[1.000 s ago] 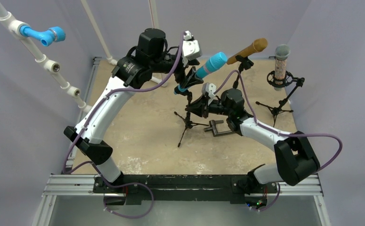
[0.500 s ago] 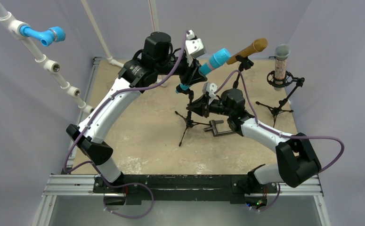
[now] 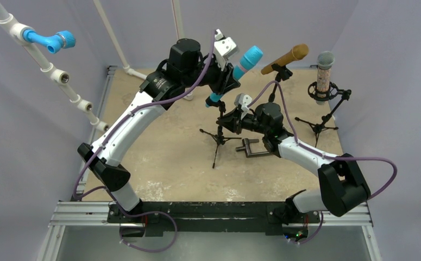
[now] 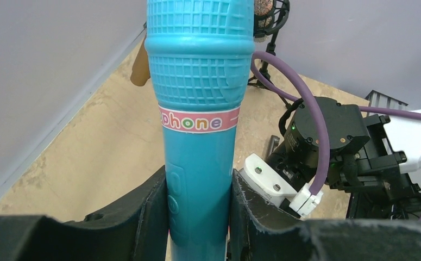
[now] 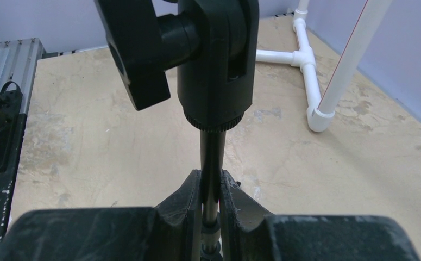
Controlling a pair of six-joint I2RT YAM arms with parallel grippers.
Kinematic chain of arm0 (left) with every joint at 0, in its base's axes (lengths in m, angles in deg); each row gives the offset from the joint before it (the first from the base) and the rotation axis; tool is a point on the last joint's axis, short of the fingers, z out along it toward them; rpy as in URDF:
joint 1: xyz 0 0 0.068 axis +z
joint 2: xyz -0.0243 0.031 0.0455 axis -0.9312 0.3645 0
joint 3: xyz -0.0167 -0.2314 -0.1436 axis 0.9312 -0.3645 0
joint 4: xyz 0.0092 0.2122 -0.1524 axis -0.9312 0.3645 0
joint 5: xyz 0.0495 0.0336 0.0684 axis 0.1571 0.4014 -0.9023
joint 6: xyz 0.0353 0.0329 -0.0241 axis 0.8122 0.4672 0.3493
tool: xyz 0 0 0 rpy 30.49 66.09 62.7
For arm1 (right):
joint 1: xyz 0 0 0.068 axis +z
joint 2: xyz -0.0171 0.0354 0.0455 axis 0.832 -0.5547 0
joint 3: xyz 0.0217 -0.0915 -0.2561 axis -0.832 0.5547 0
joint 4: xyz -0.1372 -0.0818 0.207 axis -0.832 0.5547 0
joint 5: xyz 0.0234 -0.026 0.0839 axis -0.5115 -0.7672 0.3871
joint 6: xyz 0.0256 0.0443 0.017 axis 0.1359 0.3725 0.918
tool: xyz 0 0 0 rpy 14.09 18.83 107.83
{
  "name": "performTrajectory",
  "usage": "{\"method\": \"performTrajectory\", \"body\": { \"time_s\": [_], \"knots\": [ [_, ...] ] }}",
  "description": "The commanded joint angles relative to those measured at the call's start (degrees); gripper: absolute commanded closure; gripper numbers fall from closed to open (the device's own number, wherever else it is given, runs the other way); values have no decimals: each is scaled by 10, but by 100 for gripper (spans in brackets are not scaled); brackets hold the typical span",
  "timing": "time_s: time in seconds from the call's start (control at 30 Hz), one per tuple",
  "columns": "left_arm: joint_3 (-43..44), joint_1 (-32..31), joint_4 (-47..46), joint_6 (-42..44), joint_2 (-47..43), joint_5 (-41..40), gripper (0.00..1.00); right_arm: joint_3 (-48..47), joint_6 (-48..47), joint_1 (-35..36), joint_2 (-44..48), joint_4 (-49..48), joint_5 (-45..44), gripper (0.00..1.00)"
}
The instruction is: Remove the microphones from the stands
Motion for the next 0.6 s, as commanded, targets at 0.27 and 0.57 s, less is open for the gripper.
{"method": "performTrajectory", "body": {
  "time_s": [0.27,0.57],
  "knots": [
    [24,-20,-76,47,8,163,100,18,-10,5,-31,55,4,100],
    [61,-15,-56,52,-16,75,100,12,-22,5,-28,76,-2,100]
  ]
}}
